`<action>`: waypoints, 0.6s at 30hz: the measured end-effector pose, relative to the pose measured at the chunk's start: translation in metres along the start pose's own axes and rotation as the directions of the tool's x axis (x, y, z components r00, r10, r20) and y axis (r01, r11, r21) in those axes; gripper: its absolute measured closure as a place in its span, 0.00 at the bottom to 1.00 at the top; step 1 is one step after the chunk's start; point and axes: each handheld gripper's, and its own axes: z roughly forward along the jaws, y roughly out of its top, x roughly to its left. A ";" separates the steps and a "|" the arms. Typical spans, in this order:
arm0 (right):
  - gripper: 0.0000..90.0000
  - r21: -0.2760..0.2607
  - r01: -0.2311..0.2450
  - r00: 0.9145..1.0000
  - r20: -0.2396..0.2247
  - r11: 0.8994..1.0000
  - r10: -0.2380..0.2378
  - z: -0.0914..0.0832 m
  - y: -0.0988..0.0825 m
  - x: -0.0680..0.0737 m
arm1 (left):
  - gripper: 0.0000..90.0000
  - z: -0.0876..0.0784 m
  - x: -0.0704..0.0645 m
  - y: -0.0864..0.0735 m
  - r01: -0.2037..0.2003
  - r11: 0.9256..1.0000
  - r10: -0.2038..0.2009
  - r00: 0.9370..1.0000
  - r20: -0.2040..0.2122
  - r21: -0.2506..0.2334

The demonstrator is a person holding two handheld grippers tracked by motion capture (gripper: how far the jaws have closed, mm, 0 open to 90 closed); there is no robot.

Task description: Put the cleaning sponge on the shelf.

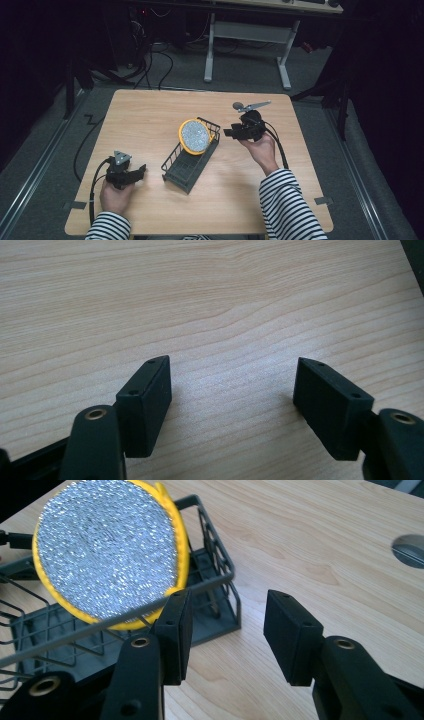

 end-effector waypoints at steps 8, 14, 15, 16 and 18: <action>0.60 -0.038 -0.029 0.999 0.030 0.999 0.030 -0.017 -0.012 -0.011 | 0.36 0.000 0.000 0.000 0.000 1.000 0.000 1.000 0.000 0.000; 0.58 -0.089 -0.079 0.995 0.057 0.993 0.084 -0.033 -0.028 -0.024 | 0.36 0.000 0.000 0.000 0.000 1.000 0.000 1.000 0.000 0.000; 0.58 -0.090 -0.086 0.994 0.063 0.992 0.092 -0.036 -0.030 -0.025 | 0.36 0.000 0.000 0.000 0.000 1.000 0.000 1.000 0.000 0.000; 0.58 -0.090 -0.086 0.994 0.063 0.992 0.092 -0.036 -0.030 -0.025 | 0.36 0.000 0.000 0.000 0.000 1.000 0.000 1.000 0.000 0.000; 0.58 -0.114 -0.109 0.991 0.069 0.987 0.117 -0.043 -0.042 -0.031 | 0.36 0.000 0.000 0.000 0.000 1.000 0.000 1.000 0.000 0.000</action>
